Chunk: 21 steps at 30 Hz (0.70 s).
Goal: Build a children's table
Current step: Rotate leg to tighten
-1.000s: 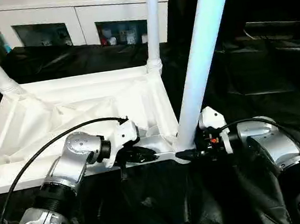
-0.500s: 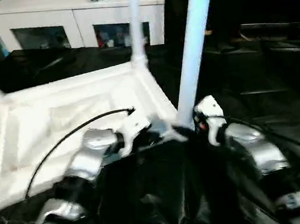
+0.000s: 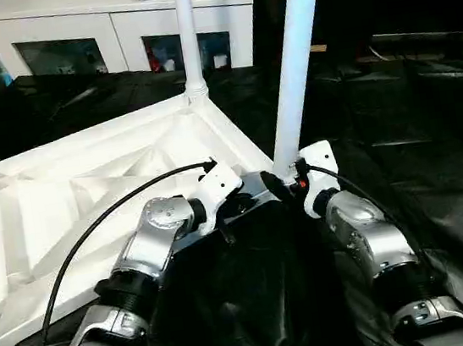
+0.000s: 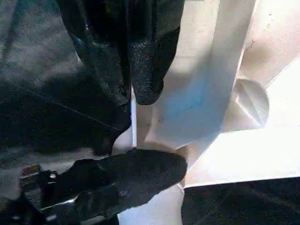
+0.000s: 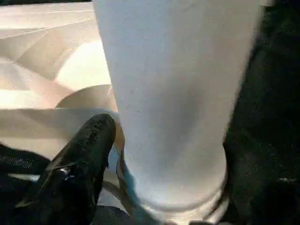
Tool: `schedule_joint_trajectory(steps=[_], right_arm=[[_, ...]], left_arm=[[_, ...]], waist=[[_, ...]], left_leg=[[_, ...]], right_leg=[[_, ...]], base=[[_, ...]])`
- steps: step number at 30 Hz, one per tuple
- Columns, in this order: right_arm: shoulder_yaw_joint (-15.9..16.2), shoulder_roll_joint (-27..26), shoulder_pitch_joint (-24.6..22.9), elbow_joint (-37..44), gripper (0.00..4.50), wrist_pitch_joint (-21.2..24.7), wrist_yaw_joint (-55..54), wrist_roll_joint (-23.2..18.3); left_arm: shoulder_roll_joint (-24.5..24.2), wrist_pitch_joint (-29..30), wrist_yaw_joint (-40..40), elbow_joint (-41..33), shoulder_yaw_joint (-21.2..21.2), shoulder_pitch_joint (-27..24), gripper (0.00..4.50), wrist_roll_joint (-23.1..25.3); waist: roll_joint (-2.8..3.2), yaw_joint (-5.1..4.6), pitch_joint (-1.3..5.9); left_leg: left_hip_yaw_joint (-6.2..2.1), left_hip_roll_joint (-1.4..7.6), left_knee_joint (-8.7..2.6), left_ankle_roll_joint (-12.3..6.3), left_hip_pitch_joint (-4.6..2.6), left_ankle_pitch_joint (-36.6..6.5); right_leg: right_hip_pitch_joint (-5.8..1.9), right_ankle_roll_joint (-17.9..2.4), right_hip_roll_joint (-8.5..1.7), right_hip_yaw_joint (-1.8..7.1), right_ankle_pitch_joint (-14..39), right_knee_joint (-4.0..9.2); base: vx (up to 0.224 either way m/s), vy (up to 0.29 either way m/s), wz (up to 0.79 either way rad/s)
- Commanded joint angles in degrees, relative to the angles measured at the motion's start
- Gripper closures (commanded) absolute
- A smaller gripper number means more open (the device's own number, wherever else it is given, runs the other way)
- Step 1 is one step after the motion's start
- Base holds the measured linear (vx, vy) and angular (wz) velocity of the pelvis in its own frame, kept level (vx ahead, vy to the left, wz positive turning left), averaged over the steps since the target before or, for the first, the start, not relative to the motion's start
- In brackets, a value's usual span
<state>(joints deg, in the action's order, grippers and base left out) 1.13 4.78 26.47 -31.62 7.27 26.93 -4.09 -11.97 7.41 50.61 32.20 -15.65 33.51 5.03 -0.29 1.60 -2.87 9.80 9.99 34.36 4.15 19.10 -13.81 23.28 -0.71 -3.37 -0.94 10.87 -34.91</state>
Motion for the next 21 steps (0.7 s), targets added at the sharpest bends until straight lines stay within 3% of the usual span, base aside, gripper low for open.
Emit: schedule_joint_trajectory(steps=[1, 6, 14, 21], right_arm=[[3.05, 0.43, 0.09, -0.7, 0.58, -0.17, 4.48, 0.17], [6.93, 6.51, -0.83, 1.06, 0.58, -1.79, 18.47, -0.31], [11.57, 13.36, -2.0, 6.07, 0.58, -1.08, 37.77, -3.93], [14.22, 15.58, -2.03, 7.03, 1.14, -0.56, 44.58, -3.79]], left_arm=[[0.66, -2.67, 4.33, -2.58, -1.81, -0.79, 4.5, -2.62], [-2.25, -2.57, 9.72, -3.29, -1.11, -1.23, 4.5, -4.55], [-5.68, -1.27, 16.75, -3.23, -0.74, -0.82, 4.5, -6.46], [-7.81, -0.71, 21.36, -2.66, -1.14, -0.38, 4.5, -7.27]], waist=[[-0.14, 0.08, 3.34], [-0.1, 0.2, 3.28], [-0.16, 0.61, 3.2], [-0.35, 1.15, 3.23]], left_leg=[[-0.41, 2.47, -3.98, -4.05, 0.72, -2.77], [-0.31, 2.56, -3.82, -6.19, 0.84, -2.79], [-0.31, 2.89, -3.84, -6.4, 0.53, -3.56], [-0.23, 2.98, -3.75, -6.38, 0.67, -2.78]], right_leg=[[-3.35, -15.84, -4.07, 2.25, 2.17, 3.41], [-3.51, -17.43, -4.11, 2.14, 0.27, 3.21], [-3.42, -17.71, -4.07, 2.08, 2.82, 3.32], [-3.38, -17.79, -4.12, 1.94, 3.0, 3.11]], base=[[0.0, 0.0, 0.0], [0.0, 0.0, 0.0], [0.0, 0.0, 0.0], [0.0, 0.0, 0.0]])
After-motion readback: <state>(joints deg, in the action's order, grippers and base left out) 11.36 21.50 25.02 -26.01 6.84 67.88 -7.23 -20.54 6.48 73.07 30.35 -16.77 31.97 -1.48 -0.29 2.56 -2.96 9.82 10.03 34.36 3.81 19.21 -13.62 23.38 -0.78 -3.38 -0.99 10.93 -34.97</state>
